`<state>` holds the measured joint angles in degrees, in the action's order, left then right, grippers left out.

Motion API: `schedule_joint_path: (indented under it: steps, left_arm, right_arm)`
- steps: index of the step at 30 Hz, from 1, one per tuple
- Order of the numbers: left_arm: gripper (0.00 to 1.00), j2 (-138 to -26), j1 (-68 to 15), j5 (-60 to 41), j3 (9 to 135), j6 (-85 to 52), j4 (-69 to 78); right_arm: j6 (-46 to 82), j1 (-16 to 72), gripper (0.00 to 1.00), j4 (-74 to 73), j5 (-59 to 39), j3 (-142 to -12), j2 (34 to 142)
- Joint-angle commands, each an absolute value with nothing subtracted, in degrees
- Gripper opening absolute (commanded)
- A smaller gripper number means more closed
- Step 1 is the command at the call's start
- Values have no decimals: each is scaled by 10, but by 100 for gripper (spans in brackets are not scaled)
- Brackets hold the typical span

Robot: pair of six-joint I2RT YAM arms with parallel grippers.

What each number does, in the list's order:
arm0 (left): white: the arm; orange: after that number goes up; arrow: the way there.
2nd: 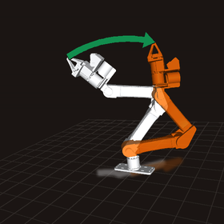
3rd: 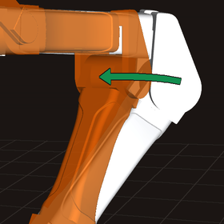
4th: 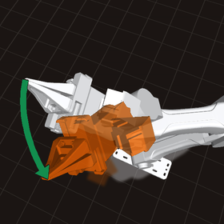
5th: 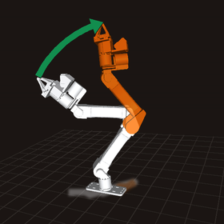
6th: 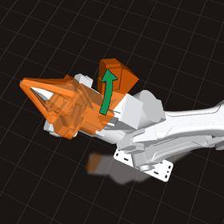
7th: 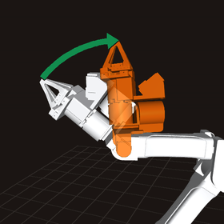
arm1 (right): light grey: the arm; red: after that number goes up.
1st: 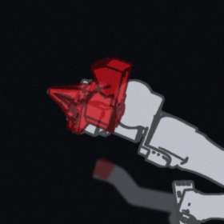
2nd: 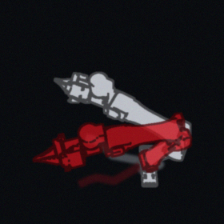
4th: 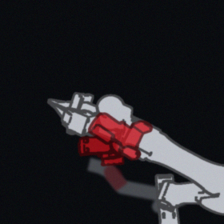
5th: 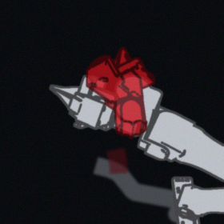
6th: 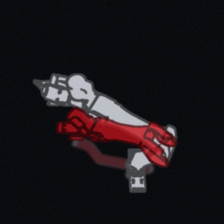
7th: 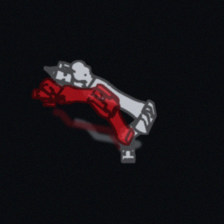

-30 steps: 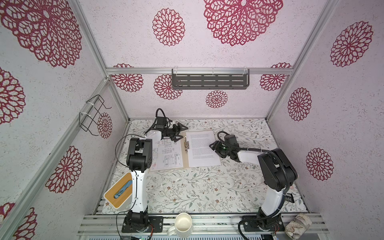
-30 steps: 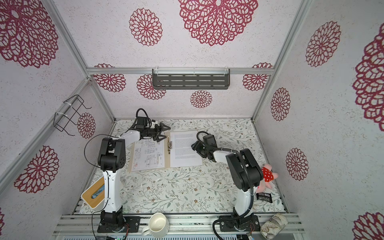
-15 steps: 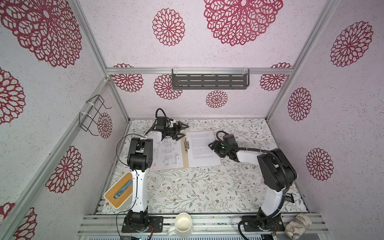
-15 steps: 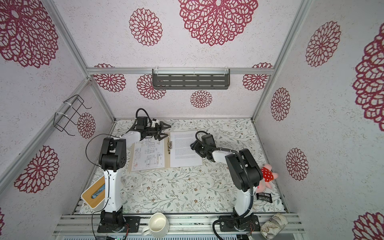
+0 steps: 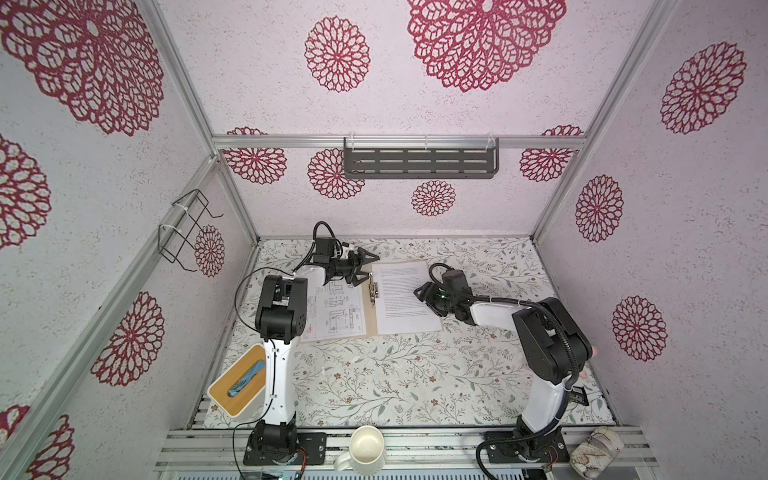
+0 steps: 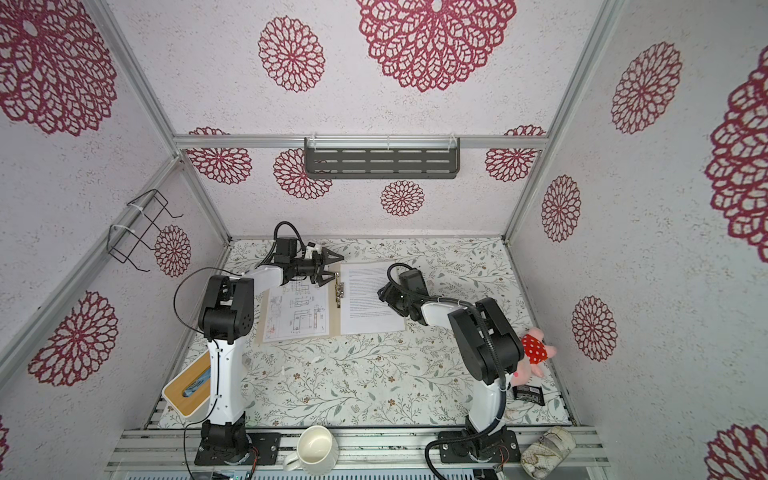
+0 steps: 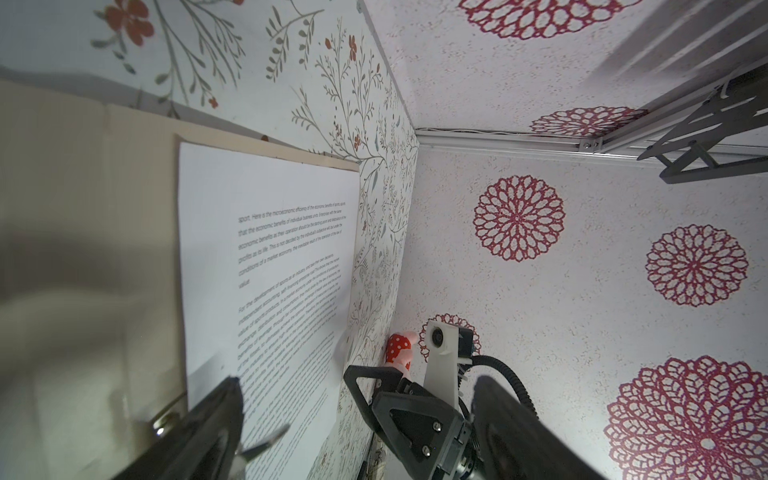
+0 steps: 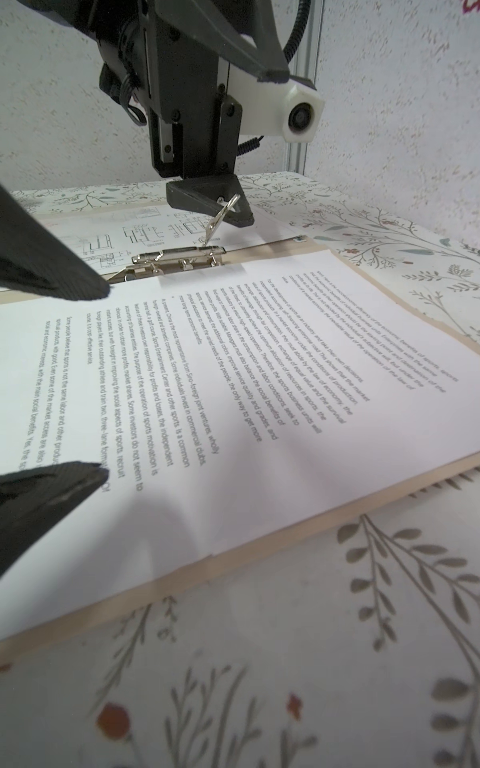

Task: Put the files into the folder

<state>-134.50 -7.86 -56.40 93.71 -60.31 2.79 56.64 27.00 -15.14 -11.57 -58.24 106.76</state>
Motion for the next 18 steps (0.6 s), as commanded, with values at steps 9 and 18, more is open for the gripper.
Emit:
schedule_joint_path:
  steps: [9,18]
  left_arm:
    - [89,-1296,-87,-572,886,-615,86]
    - [88,-1254,-95,-567,834,-627,126]
  right_arm:
    - [571,288,65,-140,-91,-596,1052]
    - [572,306,65,-134,-81,-592,1047]
